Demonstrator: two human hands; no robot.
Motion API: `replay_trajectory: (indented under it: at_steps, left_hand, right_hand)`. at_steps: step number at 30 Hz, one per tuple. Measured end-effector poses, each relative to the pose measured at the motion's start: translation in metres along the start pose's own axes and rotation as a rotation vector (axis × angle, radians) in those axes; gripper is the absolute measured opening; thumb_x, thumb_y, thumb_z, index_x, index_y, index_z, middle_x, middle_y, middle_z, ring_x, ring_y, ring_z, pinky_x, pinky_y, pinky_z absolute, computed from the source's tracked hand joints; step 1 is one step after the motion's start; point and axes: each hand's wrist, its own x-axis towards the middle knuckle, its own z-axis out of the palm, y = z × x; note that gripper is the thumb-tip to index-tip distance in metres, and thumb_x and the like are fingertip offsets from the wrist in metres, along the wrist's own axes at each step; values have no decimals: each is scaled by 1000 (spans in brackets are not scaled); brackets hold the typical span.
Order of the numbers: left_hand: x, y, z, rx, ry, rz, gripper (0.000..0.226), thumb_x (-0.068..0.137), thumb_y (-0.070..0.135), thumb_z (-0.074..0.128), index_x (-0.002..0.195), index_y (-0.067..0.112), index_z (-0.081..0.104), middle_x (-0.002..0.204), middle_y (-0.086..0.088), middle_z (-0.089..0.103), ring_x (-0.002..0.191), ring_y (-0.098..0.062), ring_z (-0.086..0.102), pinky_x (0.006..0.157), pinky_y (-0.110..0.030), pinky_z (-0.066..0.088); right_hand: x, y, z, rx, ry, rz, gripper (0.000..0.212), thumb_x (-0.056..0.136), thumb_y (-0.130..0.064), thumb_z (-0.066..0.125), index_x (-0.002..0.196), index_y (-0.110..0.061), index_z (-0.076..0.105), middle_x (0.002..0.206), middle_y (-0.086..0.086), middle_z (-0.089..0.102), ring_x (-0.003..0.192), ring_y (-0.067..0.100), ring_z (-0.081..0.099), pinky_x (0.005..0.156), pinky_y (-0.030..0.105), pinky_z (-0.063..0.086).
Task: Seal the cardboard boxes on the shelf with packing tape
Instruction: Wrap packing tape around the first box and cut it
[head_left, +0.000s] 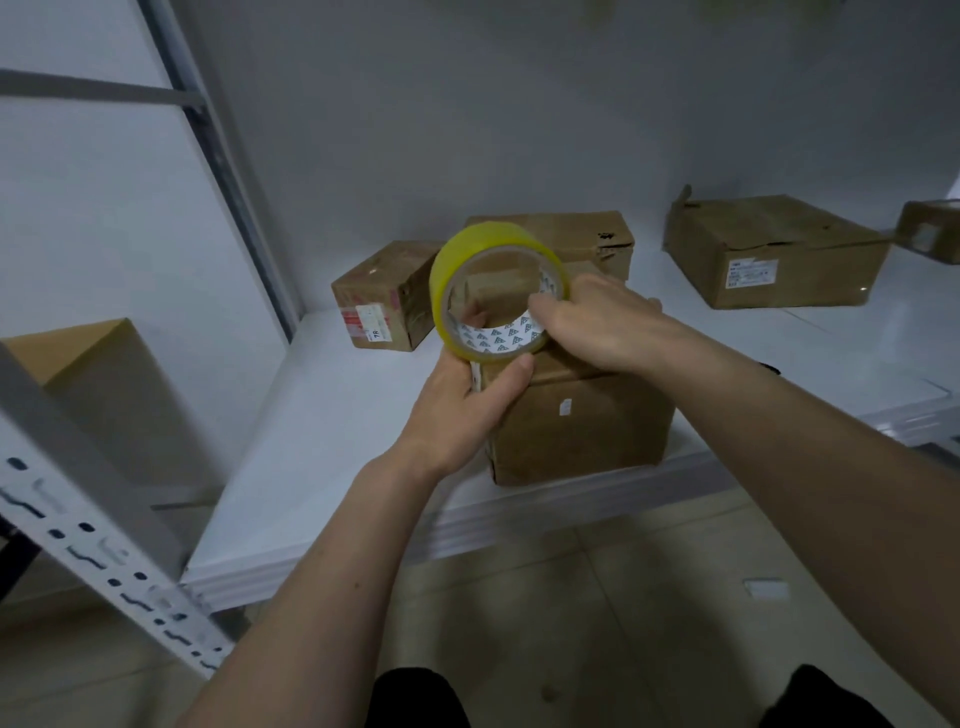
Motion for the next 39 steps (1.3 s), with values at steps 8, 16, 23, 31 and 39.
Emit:
replay_trajectory:
  at_steps: [8, 16, 23, 31, 39]
  left_hand:
    - [-3, -6, -2, -56, -33, -130, 85, 68, 72, 57, 139, 31, 33, 130, 13, 54, 120, -4, 55, 107, -40, 45]
    - [-6, -5, 0, -50, -67, -194, 87, 68, 76, 51, 143, 40, 23, 132, 13, 53, 124, -10, 54, 109, -40, 43]
    - [2, 11, 0, 301, -13, 8, 91, 74, 63, 30, 152, 17, 32, 166, 2, 8, 152, -12, 3, 124, -36, 9]
    - [2, 9, -10, 399, -97, -9, 92, 77, 72, 25, 156, 25, 25, 163, 8, 21, 149, -9, 19, 122, -40, 19]
    - [1, 17, -11, 420, -117, -73, 81, 84, 58, 32, 156, 24, 22, 163, 10, 16, 148, -8, 16, 122, -32, 16]
  right_hand:
    - [4, 21, -23, 456, 43, 121, 27, 92, -27, 49, 100, -5, 63, 100, 13, 67, 87, 22, 62, 77, 34, 48]
    - [0, 34, -19, 521, 85, 46, 23, 93, -28, 56, 92, -10, 69, 85, -2, 68, 79, 11, 62, 77, 29, 49]
    - [-5, 40, -16, 412, 84, 20, 16, 95, -30, 53, 83, -23, 60, 79, -10, 59, 71, 2, 53, 57, 18, 39]
    - [1, 37, -26, 293, 113, 1, 24, 96, -20, 48, 92, 0, 60, 83, 11, 56, 75, 24, 55, 64, 32, 40]
    - [6, 58, -35, 478, 223, 92, 17, 88, -5, 53, 75, -7, 63, 82, 12, 62, 77, 26, 60, 71, 35, 48]
